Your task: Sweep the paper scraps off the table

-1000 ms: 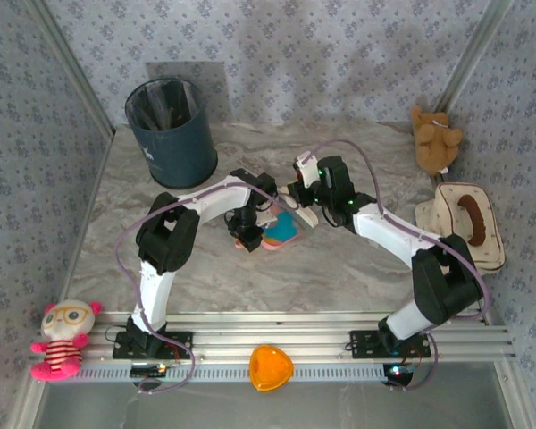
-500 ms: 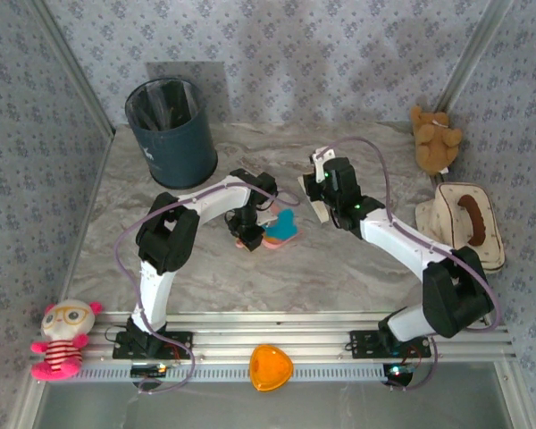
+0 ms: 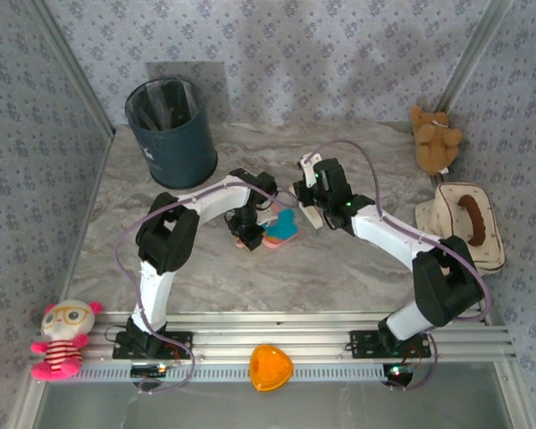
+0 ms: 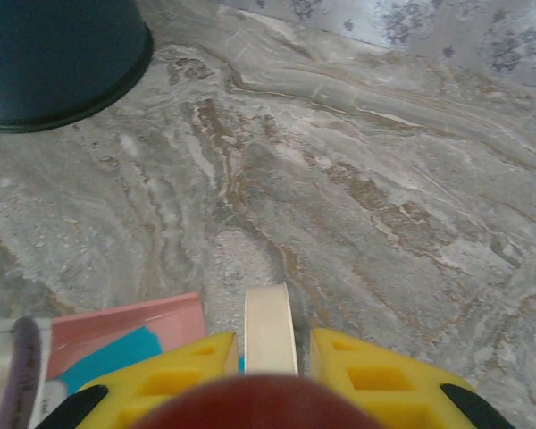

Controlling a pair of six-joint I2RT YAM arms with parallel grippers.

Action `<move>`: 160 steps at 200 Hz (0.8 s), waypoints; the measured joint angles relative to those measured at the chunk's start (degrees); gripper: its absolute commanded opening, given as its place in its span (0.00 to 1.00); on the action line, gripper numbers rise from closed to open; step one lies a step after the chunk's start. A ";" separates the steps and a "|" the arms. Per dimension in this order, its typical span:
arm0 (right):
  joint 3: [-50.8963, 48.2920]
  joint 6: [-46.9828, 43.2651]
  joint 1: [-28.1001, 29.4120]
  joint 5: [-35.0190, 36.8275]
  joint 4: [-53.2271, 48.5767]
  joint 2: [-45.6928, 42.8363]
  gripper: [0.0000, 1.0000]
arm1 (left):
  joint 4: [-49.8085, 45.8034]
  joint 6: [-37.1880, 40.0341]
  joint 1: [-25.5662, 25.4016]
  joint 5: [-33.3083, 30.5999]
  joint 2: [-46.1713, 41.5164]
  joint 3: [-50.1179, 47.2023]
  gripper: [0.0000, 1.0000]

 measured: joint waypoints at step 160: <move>-3.13 1.16 -0.87 -3.93 1.62 -4.52 0.00 | 0.48 0.00 -0.07 0.07 -0.24 -0.31 0.00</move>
